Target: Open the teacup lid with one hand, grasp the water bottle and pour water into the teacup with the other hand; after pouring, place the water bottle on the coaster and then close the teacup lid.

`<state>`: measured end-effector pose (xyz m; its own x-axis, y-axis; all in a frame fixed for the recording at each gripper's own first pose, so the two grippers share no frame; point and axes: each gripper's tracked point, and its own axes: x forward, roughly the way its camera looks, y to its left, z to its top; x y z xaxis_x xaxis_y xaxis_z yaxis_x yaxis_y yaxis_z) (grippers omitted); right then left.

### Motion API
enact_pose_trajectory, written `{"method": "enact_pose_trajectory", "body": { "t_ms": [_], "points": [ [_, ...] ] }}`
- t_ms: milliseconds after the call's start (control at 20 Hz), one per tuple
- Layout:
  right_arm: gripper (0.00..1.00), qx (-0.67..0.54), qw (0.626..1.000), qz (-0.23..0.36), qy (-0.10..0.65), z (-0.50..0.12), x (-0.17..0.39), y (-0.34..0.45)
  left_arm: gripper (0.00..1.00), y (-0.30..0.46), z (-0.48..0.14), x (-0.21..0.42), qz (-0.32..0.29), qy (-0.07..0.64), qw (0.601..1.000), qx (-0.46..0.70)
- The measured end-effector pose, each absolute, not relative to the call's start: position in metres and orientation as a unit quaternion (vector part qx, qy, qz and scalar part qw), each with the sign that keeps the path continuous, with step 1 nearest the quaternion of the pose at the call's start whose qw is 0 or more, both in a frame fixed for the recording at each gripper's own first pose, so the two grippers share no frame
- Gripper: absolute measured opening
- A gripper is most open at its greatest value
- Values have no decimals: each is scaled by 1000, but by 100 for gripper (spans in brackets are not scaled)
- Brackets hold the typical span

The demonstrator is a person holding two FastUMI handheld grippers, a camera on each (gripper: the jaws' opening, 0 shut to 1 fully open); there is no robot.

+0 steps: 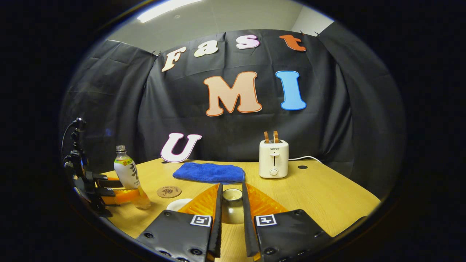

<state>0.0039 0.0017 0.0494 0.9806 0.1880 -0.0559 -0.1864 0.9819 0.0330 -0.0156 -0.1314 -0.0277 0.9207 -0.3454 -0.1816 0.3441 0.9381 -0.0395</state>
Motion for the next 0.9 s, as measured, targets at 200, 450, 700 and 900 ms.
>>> {"method": "enact_pose_trajectory", "body": {
  "t_ms": [200,450,700,900],
  "points": [
    [30,20,996,87,24,55,3,-7,71,-130,-27,-8,-167,97,981,-2],
    [31,23,996,83,15,63,-1,-14,61,-129,-28,-3,-161,100,982,10],
    [29,26,996,81,9,70,-4,-19,57,-124,-28,1,-145,110,980,80],
    [30,27,996,81,8,71,-6,-20,57,-126,-25,6,-142,98,974,148]
  ]
}}
